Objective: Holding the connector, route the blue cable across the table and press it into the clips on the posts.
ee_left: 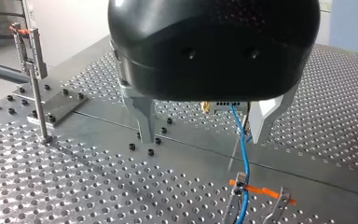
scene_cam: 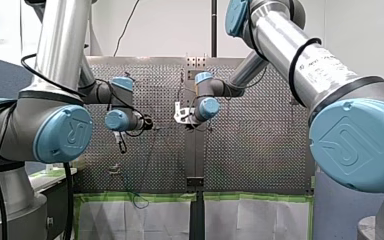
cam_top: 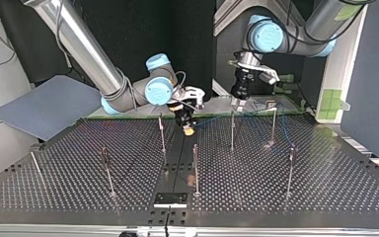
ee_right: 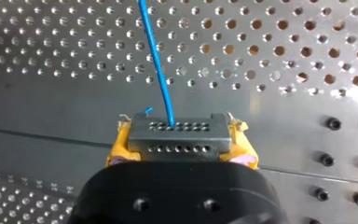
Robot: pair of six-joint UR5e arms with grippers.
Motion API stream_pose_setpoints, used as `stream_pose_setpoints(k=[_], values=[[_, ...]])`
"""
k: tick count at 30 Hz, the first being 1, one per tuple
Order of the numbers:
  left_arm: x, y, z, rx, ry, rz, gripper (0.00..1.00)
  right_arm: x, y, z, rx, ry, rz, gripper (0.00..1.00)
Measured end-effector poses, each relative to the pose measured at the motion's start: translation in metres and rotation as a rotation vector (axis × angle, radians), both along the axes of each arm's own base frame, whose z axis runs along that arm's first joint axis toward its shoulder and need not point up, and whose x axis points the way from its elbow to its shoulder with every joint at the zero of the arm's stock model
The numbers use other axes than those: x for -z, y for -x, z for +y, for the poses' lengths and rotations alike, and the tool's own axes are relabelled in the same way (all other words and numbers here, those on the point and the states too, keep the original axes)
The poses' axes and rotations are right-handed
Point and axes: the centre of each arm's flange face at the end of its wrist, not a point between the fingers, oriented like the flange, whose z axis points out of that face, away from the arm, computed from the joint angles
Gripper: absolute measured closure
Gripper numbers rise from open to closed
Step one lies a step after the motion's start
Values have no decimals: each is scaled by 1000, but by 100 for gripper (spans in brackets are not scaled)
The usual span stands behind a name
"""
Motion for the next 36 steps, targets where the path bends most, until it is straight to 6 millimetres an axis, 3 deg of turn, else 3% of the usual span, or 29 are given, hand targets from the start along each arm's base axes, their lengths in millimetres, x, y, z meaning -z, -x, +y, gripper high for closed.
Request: stream_pose_setpoints(k=[13, 20, 27, 36], values=[[1, -13, -28, 25, 5, 22, 0, -21, 5, 1, 8, -7, -24, 100], [-5, -21, -47, 42, 26, 22, 0, -12, 15, 1, 22, -29, -9, 100], [7, -39, -62, 30, 25, 36, 0, -3, 25, 0, 31, -47, 7, 100], [16, -45, -70, 27, 29, 54, 0, -6, 31, -5, 30, -46, 2, 100]])
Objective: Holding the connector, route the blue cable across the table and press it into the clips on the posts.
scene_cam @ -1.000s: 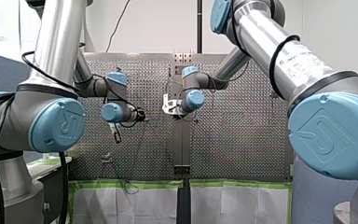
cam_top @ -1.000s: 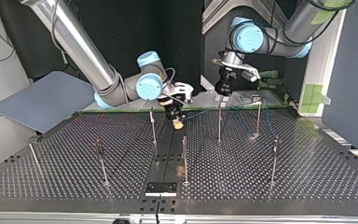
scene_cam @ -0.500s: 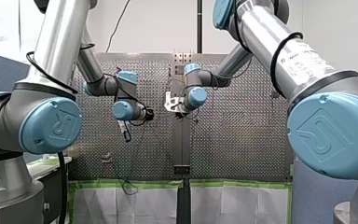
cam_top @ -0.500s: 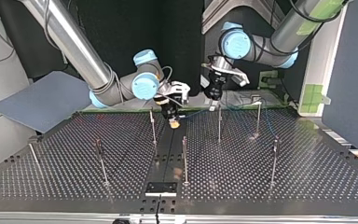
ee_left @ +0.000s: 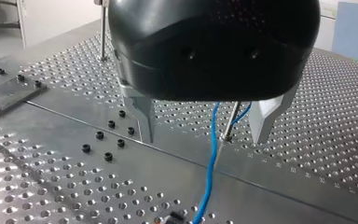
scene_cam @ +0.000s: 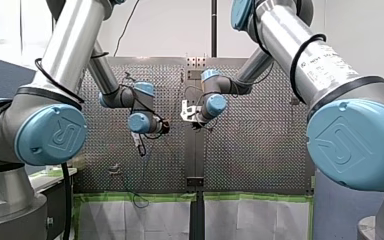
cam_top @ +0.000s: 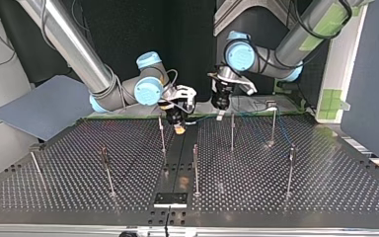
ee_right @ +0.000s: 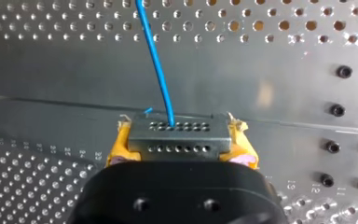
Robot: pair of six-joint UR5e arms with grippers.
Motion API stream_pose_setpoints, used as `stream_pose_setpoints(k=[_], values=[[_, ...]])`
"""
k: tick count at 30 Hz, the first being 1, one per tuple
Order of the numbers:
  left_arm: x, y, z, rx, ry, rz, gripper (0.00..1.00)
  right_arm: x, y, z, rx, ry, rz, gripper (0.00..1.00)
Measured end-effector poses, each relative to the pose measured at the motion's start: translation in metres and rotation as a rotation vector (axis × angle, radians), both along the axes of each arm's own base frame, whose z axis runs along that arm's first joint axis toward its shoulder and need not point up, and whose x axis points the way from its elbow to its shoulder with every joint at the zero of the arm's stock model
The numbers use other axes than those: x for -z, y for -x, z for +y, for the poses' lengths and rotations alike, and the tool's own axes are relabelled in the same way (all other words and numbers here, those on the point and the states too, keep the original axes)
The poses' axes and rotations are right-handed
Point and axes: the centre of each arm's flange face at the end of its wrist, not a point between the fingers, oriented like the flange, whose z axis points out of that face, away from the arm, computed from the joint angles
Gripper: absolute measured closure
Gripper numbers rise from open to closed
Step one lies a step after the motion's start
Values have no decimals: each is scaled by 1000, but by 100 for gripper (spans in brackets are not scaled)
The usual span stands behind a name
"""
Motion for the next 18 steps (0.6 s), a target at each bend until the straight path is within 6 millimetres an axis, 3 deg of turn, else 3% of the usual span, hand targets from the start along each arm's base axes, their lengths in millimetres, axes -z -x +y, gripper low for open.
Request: stream_pose_setpoints(k=[8, 18], values=[[9, -11, -29, 17, -2, 17, 0, 0, -3, 3, -25, -2, -4, 100], [-17, -39, -38, -16, 18, -23, 0, -1, -4, 4, -39, -2, -7, 100]])
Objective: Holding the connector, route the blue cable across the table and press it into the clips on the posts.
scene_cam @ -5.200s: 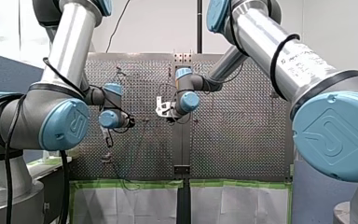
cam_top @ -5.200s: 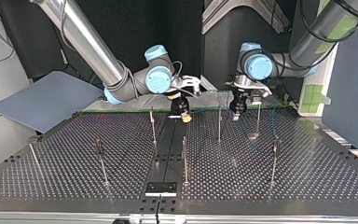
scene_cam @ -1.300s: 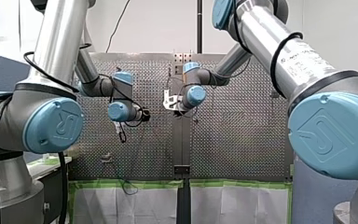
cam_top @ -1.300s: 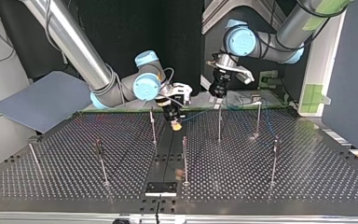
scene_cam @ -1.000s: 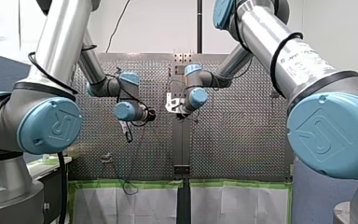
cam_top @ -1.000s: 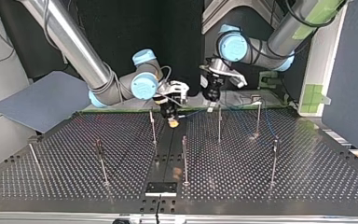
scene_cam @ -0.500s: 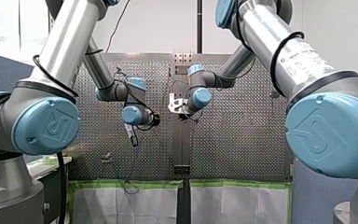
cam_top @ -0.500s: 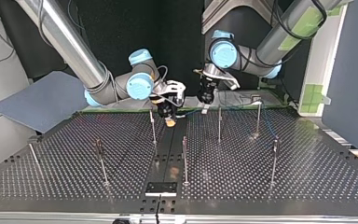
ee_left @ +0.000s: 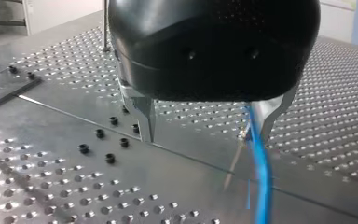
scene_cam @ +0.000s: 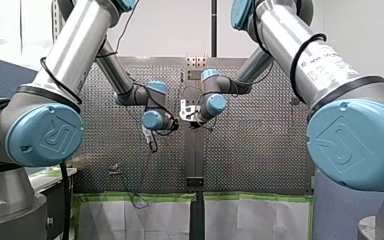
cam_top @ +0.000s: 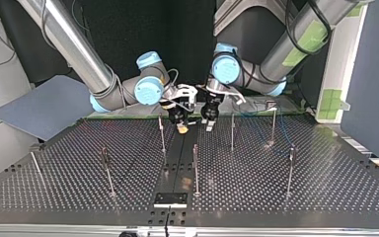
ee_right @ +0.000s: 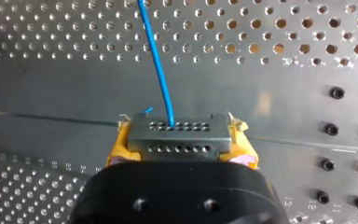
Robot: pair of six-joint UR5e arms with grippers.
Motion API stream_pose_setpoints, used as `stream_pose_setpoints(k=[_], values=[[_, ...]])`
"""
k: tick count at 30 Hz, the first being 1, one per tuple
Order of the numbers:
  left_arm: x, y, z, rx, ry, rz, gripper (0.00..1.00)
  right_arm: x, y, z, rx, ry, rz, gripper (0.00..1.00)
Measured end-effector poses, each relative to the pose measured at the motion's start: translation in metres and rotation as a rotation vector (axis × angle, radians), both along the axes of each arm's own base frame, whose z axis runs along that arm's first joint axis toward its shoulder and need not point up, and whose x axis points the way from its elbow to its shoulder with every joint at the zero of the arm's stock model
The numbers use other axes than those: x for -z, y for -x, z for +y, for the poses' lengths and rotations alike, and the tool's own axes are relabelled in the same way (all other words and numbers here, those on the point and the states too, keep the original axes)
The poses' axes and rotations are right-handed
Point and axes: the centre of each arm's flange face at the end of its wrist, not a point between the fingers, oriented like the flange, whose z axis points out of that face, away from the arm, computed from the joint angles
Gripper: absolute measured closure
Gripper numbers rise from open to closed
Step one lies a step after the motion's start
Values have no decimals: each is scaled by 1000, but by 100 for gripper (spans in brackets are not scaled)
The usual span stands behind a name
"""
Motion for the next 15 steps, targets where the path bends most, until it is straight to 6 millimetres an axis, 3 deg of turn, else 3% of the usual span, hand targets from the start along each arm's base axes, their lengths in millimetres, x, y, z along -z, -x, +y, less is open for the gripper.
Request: stream_pose_setpoints(k=[15], values=[[8, -6, 7, -17, -11, 32, 0, 0, 0, -1, -6, -3, -5, 100]])
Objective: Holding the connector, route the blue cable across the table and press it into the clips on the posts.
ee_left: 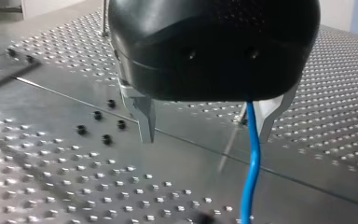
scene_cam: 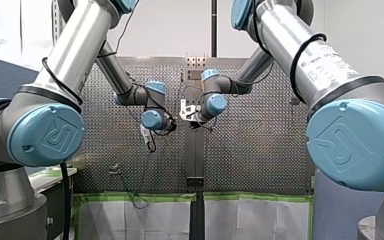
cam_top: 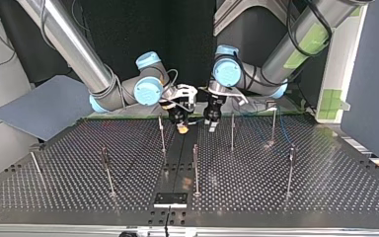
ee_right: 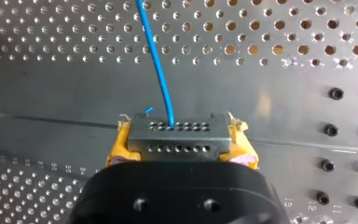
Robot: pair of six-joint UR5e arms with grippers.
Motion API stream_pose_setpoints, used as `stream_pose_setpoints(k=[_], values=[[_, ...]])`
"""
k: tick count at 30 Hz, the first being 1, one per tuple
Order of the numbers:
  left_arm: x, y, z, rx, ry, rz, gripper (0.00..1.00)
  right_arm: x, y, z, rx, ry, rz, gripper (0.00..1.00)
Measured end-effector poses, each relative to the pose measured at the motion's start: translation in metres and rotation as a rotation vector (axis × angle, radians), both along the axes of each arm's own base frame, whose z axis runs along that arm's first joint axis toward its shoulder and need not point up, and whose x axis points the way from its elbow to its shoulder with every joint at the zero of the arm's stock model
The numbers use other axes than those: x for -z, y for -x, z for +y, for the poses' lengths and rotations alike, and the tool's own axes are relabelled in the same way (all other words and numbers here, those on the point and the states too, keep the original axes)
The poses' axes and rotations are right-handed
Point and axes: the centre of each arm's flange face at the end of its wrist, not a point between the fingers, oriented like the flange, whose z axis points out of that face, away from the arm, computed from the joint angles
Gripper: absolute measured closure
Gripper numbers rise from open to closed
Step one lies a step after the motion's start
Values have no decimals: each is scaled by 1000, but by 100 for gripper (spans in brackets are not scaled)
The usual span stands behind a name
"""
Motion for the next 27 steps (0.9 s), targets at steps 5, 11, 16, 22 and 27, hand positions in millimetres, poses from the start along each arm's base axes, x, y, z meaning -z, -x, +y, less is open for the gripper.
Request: stream_pose_setpoints(k=[5, 11, 16, 22, 27], values=[[21, -6, -3, 11, -7, 27, 0, 0, -1, 2, -3, 0, 0, 100], [41, -11, -2, -14, -20, 49, 0, 0, -2, 3, -5, -1, 0, 100], [42, -11, -5, -14, -37, 46, 30, 0, -2, 3, -5, -1, 0, 100], [43, -8, -7, -26, -81, 40, 89, 0, -2, 3, -5, 0, 0, 100], [43, -6, -5, -50, -95, 53, 95, -1, -1, 2, -4, 0, -1, 100]])
